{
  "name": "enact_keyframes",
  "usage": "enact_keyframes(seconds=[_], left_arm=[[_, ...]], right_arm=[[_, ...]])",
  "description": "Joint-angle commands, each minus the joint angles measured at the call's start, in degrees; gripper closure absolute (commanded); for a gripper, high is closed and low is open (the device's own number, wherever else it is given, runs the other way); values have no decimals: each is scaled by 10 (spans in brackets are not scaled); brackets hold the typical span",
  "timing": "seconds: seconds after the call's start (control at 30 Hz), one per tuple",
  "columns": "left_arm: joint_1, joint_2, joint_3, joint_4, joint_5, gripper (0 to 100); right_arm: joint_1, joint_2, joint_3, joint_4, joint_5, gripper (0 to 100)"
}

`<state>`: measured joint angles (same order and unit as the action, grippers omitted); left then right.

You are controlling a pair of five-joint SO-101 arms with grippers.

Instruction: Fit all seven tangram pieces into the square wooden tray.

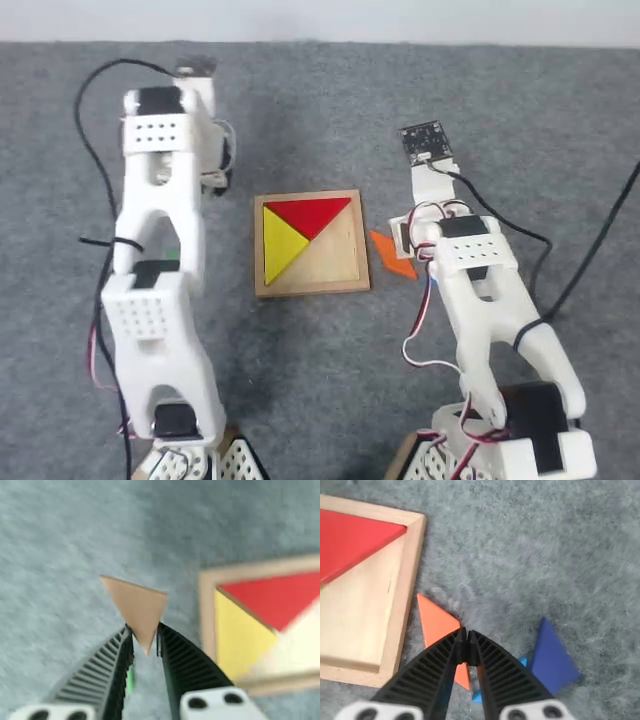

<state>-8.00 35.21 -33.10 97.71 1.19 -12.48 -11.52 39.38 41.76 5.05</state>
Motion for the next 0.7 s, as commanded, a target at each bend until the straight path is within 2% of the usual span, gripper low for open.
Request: enact_keyframes(seconds=[0.0,0.23,0.33,0.47,0.67], left_arm=[[34,-104,113,-46,33,942],[123,-236,342,-145,70,941],[150,-275,408,-186,120,941],[164,-285,461,-235,179,941],[178,-262,485,-258,296,941]], right_arm=[[12,-37,-4,-14,4,988],[12,-37,-4,-14,3,988],[13,-37,-5,-12,3,988],[13,-38,-5,-11,3,988],[12,-38,-5,-12,3,988]])
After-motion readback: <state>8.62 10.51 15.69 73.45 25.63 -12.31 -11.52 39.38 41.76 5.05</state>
